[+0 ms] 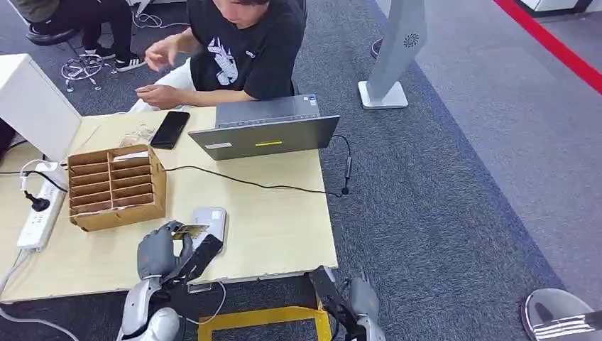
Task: Pass the card to the sensor for recognition and then transmit it.
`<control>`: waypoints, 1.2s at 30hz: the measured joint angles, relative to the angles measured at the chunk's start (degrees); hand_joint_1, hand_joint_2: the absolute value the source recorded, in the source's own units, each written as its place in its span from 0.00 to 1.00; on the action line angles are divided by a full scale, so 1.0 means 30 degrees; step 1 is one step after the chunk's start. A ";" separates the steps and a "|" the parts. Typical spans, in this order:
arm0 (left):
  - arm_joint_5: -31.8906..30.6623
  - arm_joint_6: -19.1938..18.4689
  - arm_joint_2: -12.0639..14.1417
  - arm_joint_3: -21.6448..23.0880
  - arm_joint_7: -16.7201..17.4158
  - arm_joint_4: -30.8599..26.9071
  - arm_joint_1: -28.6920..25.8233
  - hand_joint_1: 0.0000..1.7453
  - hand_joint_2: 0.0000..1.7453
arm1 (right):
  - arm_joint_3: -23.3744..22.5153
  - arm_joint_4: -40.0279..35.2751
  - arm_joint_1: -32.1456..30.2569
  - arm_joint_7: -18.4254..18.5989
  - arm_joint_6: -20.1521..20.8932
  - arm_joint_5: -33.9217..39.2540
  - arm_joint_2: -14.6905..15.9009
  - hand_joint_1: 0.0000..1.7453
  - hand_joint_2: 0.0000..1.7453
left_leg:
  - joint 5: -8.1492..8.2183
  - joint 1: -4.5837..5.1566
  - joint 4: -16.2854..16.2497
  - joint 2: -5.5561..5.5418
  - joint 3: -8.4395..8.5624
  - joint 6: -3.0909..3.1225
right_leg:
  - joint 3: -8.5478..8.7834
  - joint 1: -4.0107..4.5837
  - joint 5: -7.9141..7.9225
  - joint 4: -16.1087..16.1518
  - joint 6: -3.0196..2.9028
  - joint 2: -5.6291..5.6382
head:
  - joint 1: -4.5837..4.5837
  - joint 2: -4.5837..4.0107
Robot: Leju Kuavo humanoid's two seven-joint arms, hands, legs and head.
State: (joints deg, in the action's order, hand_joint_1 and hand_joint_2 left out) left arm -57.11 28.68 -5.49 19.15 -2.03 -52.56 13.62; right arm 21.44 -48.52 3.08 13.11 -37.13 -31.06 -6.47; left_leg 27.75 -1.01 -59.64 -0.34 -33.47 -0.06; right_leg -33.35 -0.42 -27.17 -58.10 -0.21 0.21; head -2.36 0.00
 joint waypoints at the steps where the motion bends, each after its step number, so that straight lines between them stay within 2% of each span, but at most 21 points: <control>1: 0.0022 0.0073 -0.0007 0.0000 0.0007 0.0138 0.0002 1.00 1.00 | 0.0000 0.0036 0.0013 -0.0058 0.0000 0.0080 0.0000 0.00 1.00 | 0.0000 0.0000 0.0001 0.0000 0.0001 0.0000 | 0.0001 0.0000 0.0000 0.0000 0.0000 0.0000 | 0.0000 0.0000; 11: 0.0197 0.0510 0.0000 -0.0051 0.0255 0.1741 0.0269 1.00 1.00 | 0.0087 0.0270 0.0132 -0.0226 -0.0233 0.0357 0.0000 0.00 1.00 | -0.0003 0.0000 0.0004 -0.0010 0.0026 0.0002 | 0.0043 0.0000 0.0000 -0.0001 0.0000 -0.0028 | 0.0000 0.0000; 17: -0.0283 0.1121 0.0073 -0.0211 -0.0007 0.1623 0.0242 1.00 1.00 | 0.0087 0.0306 0.0128 -0.0022 -0.0306 0.0313 0.0007 0.00 1.00 | -0.0006 0.0000 0.0002 -0.0008 0.0042 0.0001 | 0.0052 0.0000 0.0003 -0.0002 -0.0001 -0.0025 | 0.0000 0.0000; 21: -0.1006 0.1085 0.0744 -0.0255 0.0459 -0.0740 -0.0069 1.00 1.00 | 0.0087 0.0182 -0.0066 0.0445 -0.0306 -0.0008 0.0015 0.00 1.00 | -0.0007 -0.0010 -0.0001 -0.0005 0.0032 -0.0001 | 0.0030 0.0010 0.0008 -0.0004 -0.0008 -0.0012 | -0.0007 0.0000; 26: -0.1757 0.0634 0.2165 -0.0598 0.1035 -0.4491 0.0201 1.00 1.00 | 0.0080 -0.0161 -0.0434 0.0809 -0.0291 -0.0408 0.0073 0.00 1.00 | -0.0006 -0.0022 0.0003 -0.0005 0.0028 -0.0002 | 0.0022 0.0019 0.0006 -0.0008 -0.0010 -0.0011 | 0.0000 0.0000; 29: -0.3094 0.0634 0.3094 -0.1048 0.1608 -0.6270 0.0693 1.00 1.00 | 0.0080 -0.0364 -0.0633 0.0948 -0.0291 -0.0612 0.0167 0.00 1.00 | -0.0007 -0.0024 0.0005 0.0000 0.0023 -0.0003 | 0.0018 0.0020 0.0006 -0.0009 -0.0010 -0.0007 | 0.0000 0.0000; 32: -0.3965 0.0597 0.4125 -0.1677 0.2063 -0.7477 0.1380 1.00 1.00 | 0.0073 -0.0510 -0.0792 0.1020 -0.0284 -0.0722 0.0241 0.00 1.00 | -0.0009 -0.0024 0.0004 0.0004 0.0027 -0.0006 | 0.0019 0.0020 0.0007 -0.0009 -0.0010 -0.0003 | 0.0007 0.0000; 36: -0.4539 0.0648 0.5220 -0.2476 0.2615 -0.8022 0.2214 1.00 1.00 | 0.0073 -0.0554 -0.0838 0.0962 -0.0306 -0.0765 0.0313 0.00 1.00 | -0.0017 -0.0024 0.0004 0.0004 0.0028 -0.0016 | 0.0020 0.0020 0.0013 -0.0012 -0.0019 -0.0002 | 0.0000 0.0000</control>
State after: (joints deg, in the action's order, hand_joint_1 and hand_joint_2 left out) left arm -70.73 30.62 10.17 11.72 5.81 -76.63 20.26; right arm 21.66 -50.18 0.57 16.00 -38.05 -33.35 -5.53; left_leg 27.70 -1.09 -59.63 -0.33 -33.38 -0.11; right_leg -33.29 -0.36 -27.13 -58.14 -0.26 0.21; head -2.36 0.00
